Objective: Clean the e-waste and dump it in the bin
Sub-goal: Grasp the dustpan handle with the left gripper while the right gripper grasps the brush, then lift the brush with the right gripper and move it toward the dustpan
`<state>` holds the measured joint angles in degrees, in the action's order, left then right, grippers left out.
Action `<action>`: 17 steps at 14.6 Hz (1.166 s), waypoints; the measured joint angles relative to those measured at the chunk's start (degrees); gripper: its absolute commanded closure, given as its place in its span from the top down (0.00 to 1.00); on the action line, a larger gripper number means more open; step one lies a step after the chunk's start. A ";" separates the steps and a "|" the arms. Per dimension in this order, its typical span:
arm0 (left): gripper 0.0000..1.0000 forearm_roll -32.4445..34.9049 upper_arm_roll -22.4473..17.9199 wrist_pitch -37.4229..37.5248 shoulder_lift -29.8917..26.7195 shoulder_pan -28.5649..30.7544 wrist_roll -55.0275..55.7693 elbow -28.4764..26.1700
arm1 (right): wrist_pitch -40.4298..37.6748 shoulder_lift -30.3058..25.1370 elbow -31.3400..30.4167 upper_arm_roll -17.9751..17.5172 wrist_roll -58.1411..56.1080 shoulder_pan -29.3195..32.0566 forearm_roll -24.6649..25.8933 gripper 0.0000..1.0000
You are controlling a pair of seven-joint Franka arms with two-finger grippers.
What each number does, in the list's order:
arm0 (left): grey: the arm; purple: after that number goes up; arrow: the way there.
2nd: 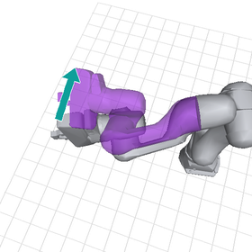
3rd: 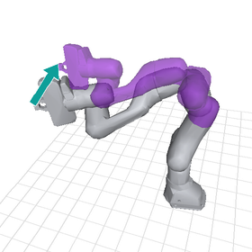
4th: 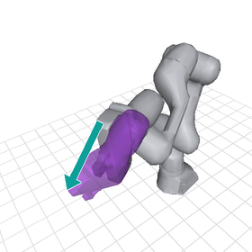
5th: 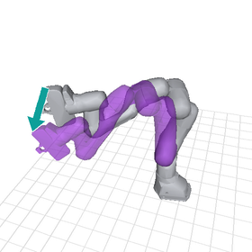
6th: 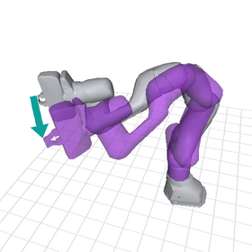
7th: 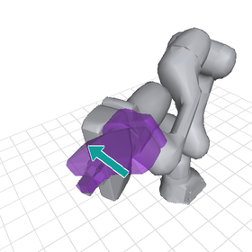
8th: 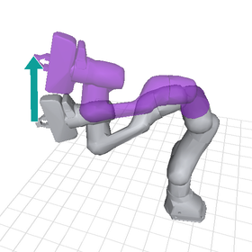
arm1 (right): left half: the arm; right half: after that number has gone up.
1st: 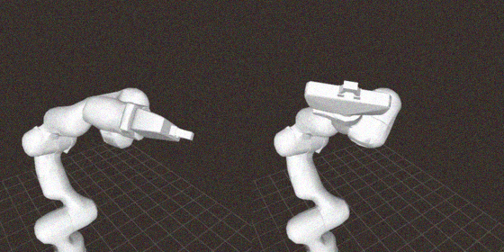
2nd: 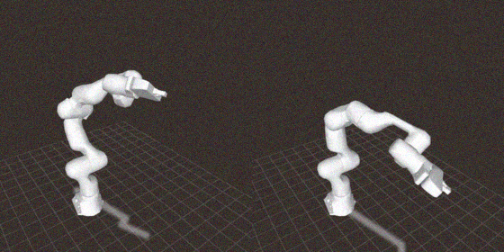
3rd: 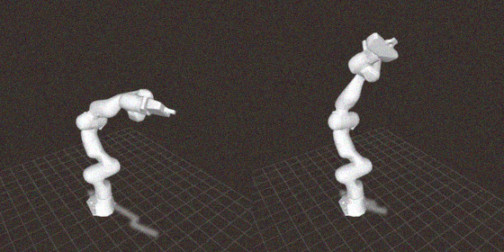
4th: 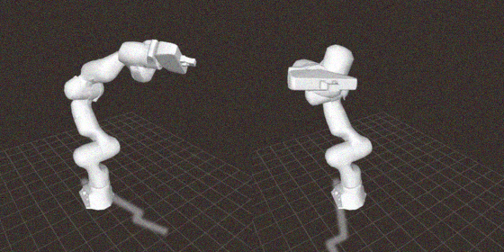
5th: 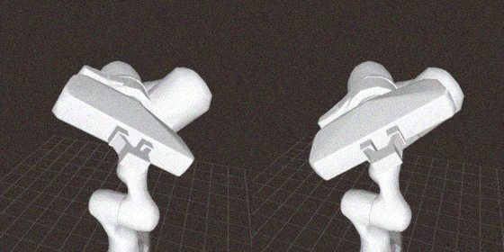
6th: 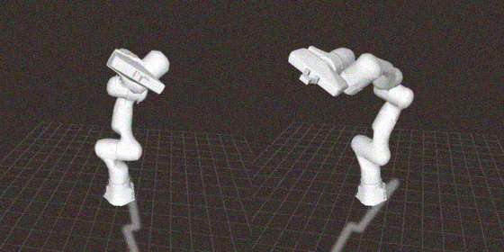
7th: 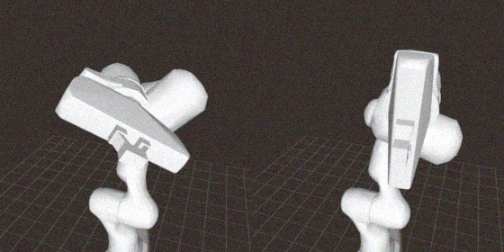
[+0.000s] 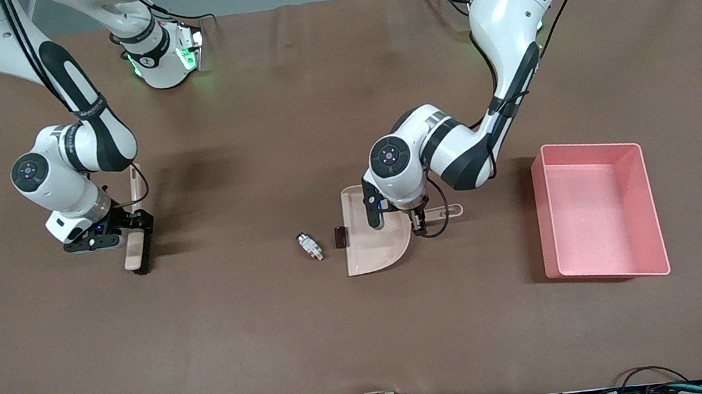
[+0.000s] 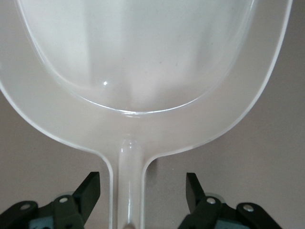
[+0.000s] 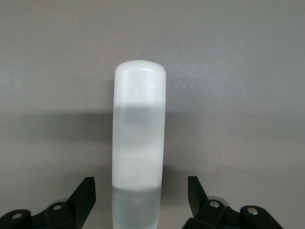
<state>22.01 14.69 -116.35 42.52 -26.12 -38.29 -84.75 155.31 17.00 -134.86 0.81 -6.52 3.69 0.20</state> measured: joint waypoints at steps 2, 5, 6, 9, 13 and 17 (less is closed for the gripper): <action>0.80 0.21 -0.01 -0.07 0.12 0.00 0.00 0.00 | 0.00 0.00 0.00 0.00 0.00 0.00 0.00 0.53; 0.76 0.31 -0.01 -0.09 0.36 0.00 0.00 0.00 | 0.00 0.00 0.00 0.00 0.02 0.00 0.00 0.34; 0.76 0.40 -0.01 -0.10 0.57 0.00 0.00 0.00 | 0.00 0.00 0.00 0.00 0.02 -0.01 0.00 0.27; 0.68 0.44 -0.04 -0.30 1.43 0.02 0.00 0.00 | -0.04 -0.01 0.00 -0.01 0.03 -0.03 0.00 0.15; 0.49 1.95 -0.01 -0.47 1.59 0.01 0.04 0.03 | -2.98 -0.34 0.36 -0.25 0.07 -0.76 0.00 0.01; 0.38 2.79 -0.01 -0.48 1.62 -0.02 0.05 0.03 | -9.06 -1.79 2.81 -0.79 6.12 -5.30 -0.05 0.01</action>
<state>24.80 14.68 -116.82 44.14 -26.14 -38.24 -84.72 146.25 15.21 -132.05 0.02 -0.39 -1.61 0.14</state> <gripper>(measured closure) 0.559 0.568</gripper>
